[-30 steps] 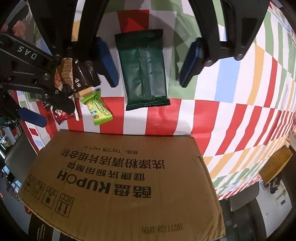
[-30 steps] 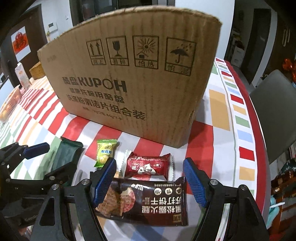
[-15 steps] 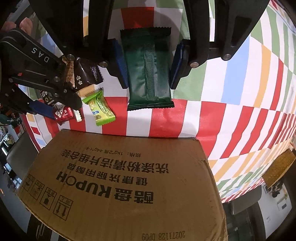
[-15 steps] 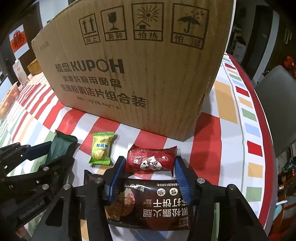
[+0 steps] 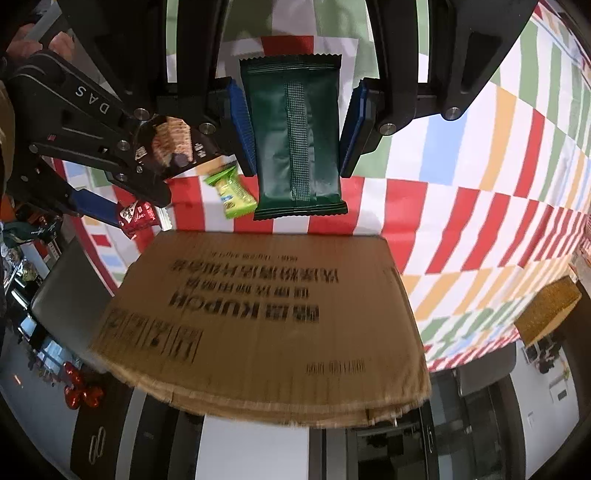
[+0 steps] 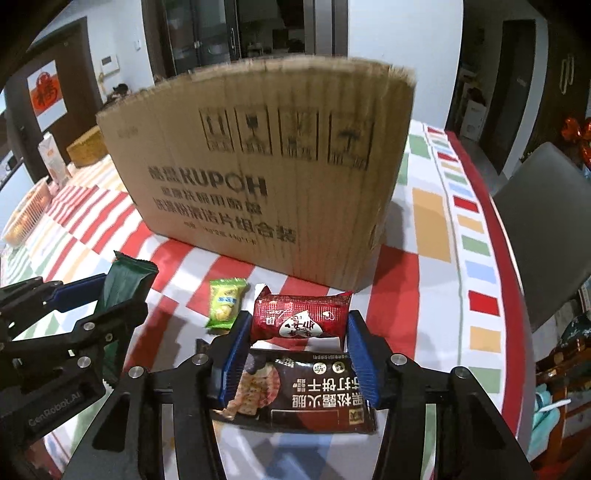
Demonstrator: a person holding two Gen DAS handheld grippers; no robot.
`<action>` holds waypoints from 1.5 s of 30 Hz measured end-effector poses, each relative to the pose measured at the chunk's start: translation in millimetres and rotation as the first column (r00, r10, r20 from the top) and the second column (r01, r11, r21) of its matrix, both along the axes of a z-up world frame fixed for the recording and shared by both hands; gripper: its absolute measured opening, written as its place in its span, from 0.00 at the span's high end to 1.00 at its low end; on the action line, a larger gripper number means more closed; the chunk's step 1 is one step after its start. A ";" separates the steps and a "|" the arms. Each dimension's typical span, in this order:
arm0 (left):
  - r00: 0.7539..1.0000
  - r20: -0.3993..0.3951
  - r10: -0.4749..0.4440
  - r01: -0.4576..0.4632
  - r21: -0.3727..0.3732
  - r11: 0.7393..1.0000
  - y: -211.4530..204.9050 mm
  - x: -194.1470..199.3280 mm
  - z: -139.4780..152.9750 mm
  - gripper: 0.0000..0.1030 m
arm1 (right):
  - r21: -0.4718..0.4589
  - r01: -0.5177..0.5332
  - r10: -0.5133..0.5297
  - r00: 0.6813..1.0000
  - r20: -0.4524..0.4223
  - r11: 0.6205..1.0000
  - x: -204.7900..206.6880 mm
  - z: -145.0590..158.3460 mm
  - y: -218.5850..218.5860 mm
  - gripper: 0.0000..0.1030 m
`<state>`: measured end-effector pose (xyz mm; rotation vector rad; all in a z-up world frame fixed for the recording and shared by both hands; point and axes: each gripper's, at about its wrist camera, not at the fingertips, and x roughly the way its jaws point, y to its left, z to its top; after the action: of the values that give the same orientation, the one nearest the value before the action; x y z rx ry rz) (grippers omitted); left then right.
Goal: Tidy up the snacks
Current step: 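Carry both packets over the box and lower them inside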
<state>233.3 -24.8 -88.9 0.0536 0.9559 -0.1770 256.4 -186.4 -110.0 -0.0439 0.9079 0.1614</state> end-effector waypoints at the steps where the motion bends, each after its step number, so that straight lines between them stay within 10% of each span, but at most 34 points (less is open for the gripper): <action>1: 1.000 0.008 -0.001 0.001 -0.003 1.000 0.7 -0.2 4.1 0.58 | 0.003 0.000 0.000 1.000 0.011 1.000 -3.2 4.0 -2.2 0.49; 27: 0.953 0.297 -0.053 0.065 -0.028 0.998 -1.2 -27.7 122.3 0.58 | 0.054 -0.010 -0.008 0.948 0.318 0.998 -44.1 124.9 -3.9 0.49; 45: 0.935 0.346 -0.078 0.095 -0.032 0.995 6.2 41.0 163.0 0.58 | 0.057 -0.015 -0.006 0.935 0.354 0.998 -0.5 161.5 -2.5 0.49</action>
<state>274.3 -18.6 74.1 0.0801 0.5990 -0.2630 255.9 -188.8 51.5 -0.0196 0.5415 0.1778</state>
